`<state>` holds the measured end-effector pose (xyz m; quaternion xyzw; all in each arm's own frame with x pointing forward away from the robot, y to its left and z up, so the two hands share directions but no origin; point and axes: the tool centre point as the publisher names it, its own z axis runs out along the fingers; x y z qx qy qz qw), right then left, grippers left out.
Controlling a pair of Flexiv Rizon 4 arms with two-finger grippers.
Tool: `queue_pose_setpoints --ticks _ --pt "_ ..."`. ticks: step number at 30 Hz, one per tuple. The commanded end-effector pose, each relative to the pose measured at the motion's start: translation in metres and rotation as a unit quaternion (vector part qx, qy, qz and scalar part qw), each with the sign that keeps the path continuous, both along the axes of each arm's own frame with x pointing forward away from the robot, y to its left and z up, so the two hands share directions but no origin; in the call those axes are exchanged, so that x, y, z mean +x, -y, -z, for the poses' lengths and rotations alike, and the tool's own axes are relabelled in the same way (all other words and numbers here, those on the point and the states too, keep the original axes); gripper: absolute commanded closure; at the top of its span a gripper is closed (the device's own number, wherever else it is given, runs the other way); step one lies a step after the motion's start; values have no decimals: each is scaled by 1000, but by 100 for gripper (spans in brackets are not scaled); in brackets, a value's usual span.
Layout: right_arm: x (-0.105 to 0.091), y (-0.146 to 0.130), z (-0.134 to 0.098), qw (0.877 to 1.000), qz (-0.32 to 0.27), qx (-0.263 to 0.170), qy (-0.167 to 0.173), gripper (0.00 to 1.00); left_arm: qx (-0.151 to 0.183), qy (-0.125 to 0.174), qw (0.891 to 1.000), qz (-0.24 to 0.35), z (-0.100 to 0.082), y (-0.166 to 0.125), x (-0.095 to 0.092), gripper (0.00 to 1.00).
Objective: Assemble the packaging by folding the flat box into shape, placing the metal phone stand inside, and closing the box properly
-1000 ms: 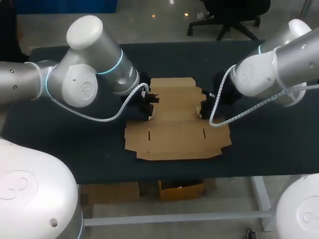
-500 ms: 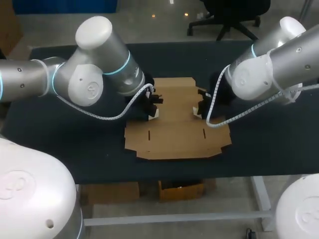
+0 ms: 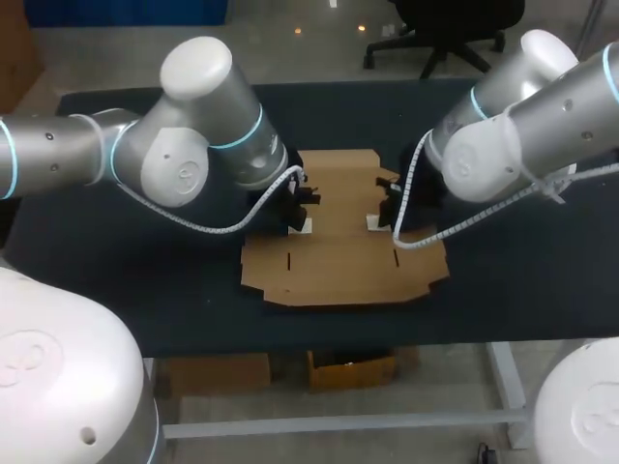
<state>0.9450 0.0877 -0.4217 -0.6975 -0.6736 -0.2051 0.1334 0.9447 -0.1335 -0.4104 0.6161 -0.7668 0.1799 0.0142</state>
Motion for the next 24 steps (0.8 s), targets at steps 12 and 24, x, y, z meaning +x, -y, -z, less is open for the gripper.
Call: queue_pose_setpoints --ticks 12,24 --pt "-1 3 -3 1000 8 6 -1 100 16 -3 1000 -13 -3 -5 -3 100" --pt "-10 26 -24 999 20 42 1 100 38 10 999 -36 -36 -25 -17 100"
